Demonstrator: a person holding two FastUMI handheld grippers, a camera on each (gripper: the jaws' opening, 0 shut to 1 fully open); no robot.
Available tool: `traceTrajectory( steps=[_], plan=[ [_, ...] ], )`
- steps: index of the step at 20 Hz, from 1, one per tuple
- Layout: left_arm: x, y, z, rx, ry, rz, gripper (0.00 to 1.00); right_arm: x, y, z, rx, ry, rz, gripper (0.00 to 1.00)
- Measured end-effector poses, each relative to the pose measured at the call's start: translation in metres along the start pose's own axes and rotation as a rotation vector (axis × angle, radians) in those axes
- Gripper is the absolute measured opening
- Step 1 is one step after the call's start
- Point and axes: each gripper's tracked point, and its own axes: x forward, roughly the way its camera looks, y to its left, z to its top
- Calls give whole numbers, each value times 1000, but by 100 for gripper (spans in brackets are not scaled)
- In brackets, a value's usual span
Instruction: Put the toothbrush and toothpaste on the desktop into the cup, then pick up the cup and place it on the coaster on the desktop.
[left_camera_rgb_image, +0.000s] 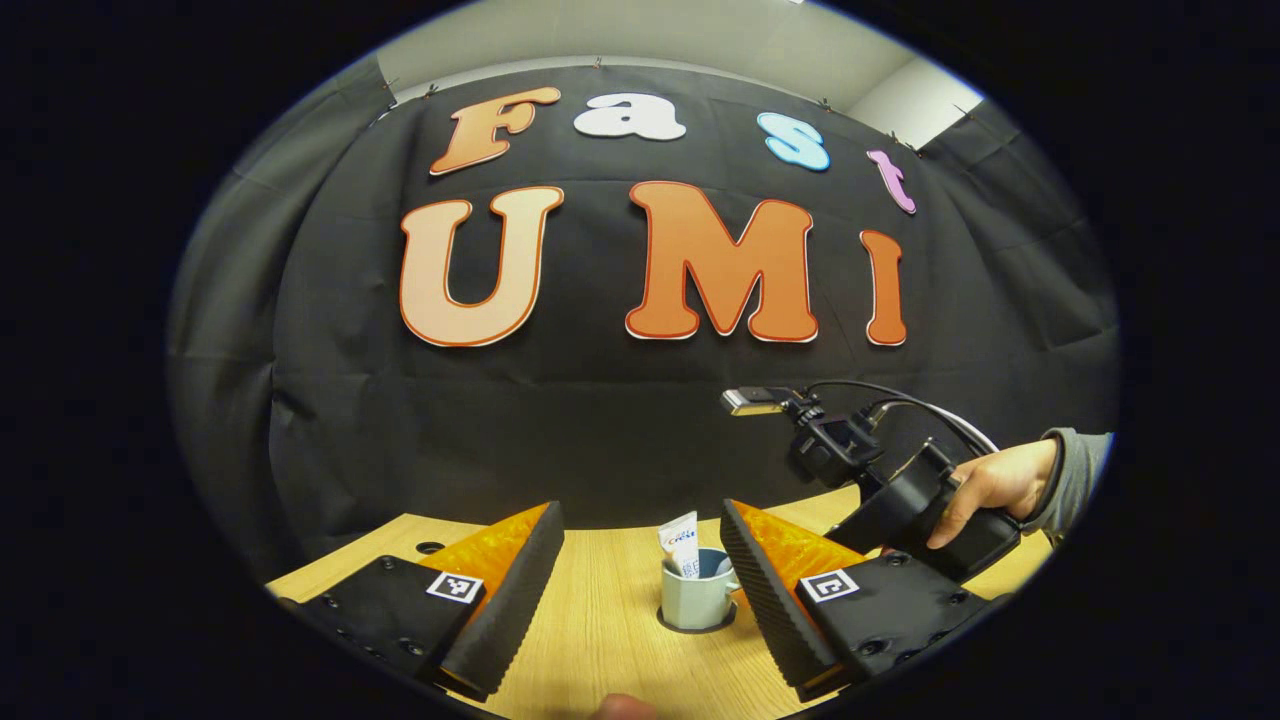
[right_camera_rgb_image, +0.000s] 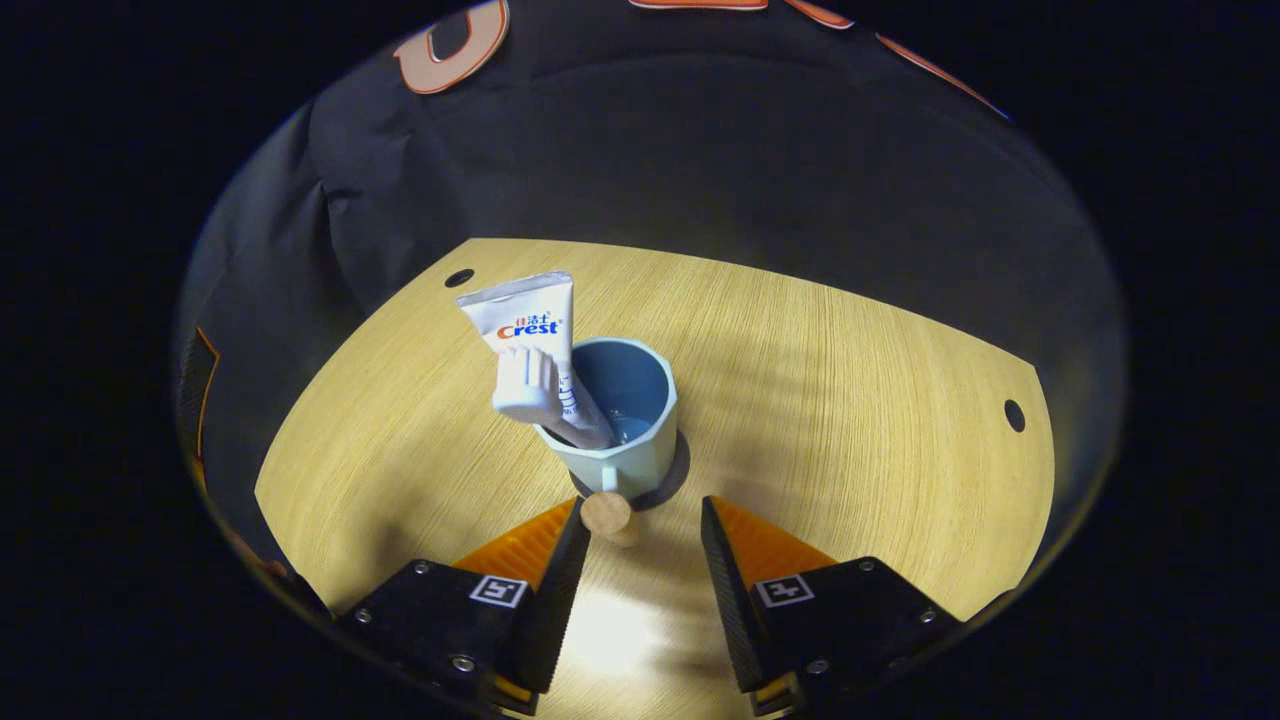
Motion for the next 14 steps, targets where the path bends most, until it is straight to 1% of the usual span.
traceTrajectory(
  steps=[2, 3, 6, 10, 14],
  plan=[
    [1, -3, 2, -7, -4, -3, 99, -11, -3, 6, -11, -58, -4, 70],
    [1, -5, 3, -6, -5, -2, 99, -19, -8, 11, -16, -90, -14, 73],
    [0, -9, 9, 5, -14, 1, 99, -45, -28, 28, -16, -204, -58, 76],
    [0, -17, 18, 20, -33, 7, 100, -82, -47, 41, 17, -374, -63, 78],
    [0, -33, 22, 20, -33, -6, 100, -111, -67, 36, 23, -471, -99, 80]
  ],
)
